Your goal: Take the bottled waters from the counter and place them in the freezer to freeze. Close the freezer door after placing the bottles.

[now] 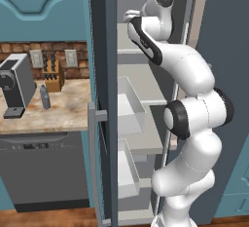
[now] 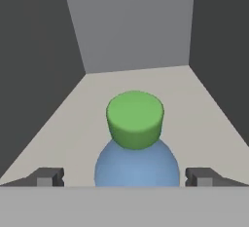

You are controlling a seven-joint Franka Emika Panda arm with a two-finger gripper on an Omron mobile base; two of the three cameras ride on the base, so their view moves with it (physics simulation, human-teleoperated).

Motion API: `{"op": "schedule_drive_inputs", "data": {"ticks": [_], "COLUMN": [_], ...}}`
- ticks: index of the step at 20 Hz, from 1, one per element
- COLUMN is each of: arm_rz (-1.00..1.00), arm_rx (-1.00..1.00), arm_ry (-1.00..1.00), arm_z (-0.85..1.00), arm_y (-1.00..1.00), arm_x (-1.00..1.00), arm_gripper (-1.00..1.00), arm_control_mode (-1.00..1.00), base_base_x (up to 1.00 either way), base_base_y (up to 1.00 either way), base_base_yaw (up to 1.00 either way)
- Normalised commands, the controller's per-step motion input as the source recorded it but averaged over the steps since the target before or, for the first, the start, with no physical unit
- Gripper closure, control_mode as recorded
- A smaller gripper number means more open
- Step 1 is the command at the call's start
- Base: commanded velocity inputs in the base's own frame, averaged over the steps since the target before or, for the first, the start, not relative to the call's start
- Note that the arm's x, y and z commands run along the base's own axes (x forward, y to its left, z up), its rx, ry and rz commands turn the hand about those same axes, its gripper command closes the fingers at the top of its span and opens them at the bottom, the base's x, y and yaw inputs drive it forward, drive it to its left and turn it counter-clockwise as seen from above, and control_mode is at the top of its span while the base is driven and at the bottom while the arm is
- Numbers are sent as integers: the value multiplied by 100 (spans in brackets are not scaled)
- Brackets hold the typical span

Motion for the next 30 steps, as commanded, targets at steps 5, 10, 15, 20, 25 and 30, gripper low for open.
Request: {"op": "schedule_drive_inputs", "data": {"ticks": [5,10,15,20,25,30], "arm_rz": [0,0,0,0,0,0], "arm_rx": [0,0,0,-6,-10,-2], "arm_ry": [0,0,0,-6,-16,-6], "arm_z": [0,0,7,2,0,18], "arm_y": [0,0,0,0,0,-9], "arm_x": [0,0,-27,-62,-80,-80], "arm_gripper": [-100,-100,-100,-100,-100,-100], "arm_control_mode": [-100,-100,-100,-100,-100,-100], "base_base_x": [0,0,0,0,0,0], "base_base_y": [0,0,0,0,0,0], "base_base_yaw": [0,0,0,0,0,0]}}
